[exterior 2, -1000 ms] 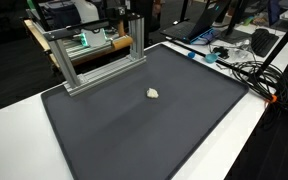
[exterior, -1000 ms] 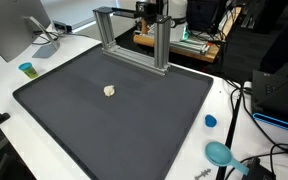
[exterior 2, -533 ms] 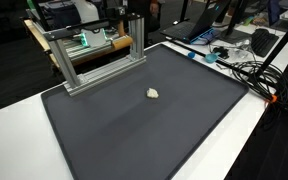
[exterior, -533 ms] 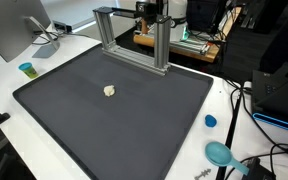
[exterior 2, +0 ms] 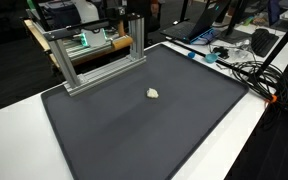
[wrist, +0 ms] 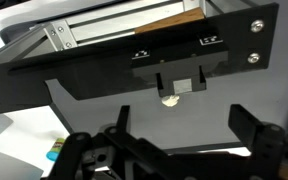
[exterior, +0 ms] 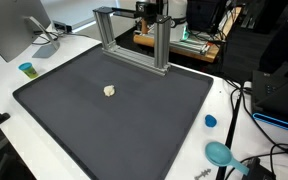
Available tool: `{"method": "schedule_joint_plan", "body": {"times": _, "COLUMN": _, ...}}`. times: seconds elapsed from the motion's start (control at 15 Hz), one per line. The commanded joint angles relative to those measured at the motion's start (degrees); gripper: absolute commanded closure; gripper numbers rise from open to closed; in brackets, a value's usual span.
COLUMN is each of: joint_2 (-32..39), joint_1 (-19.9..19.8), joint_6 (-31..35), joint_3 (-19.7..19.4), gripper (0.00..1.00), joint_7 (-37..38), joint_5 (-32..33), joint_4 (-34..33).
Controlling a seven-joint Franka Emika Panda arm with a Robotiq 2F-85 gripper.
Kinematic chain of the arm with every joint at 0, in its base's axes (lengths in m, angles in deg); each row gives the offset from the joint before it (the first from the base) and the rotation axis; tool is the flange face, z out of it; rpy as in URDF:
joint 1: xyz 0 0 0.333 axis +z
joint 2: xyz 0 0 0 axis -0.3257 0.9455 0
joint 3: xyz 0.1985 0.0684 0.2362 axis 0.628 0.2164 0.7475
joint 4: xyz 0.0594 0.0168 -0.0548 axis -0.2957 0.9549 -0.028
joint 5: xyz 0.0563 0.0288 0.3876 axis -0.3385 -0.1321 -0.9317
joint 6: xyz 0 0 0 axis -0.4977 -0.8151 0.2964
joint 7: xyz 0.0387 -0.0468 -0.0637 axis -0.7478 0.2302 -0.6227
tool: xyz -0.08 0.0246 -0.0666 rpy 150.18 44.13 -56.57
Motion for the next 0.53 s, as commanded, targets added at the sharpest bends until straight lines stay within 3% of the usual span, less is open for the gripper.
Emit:
{"method": "schedule_joint_plan", "body": {"times": 0.0, "joint_2": 1.47, "joint_1": 1.89, "joint_6": 2.4, "joint_3": -0.93, "gripper": 0.0, "joint_7": -2.03, "joint_5": -1.22, "joint_4": 1.0}}
{"method": "schedule_joint_plan", "body": {"times": 0.13, "joint_2": 2.62, "joint_1": 3.51, "joint_6": 3.42, "joint_3": -2.01, "gripper": 0.0, "joint_7": -5.02, "joint_5": -1.63, "joint_4": 1.62}}
{"method": "schedule_joint_plan", "body": {"times": 0.47, "joint_2": 6.55, "joint_1": 3.35, "joint_6": 5.53, "joint_3": -3.67, "gripper": 0.0, "joint_7": -7.95, "joint_5": -0.84, "joint_4": 1.5}}
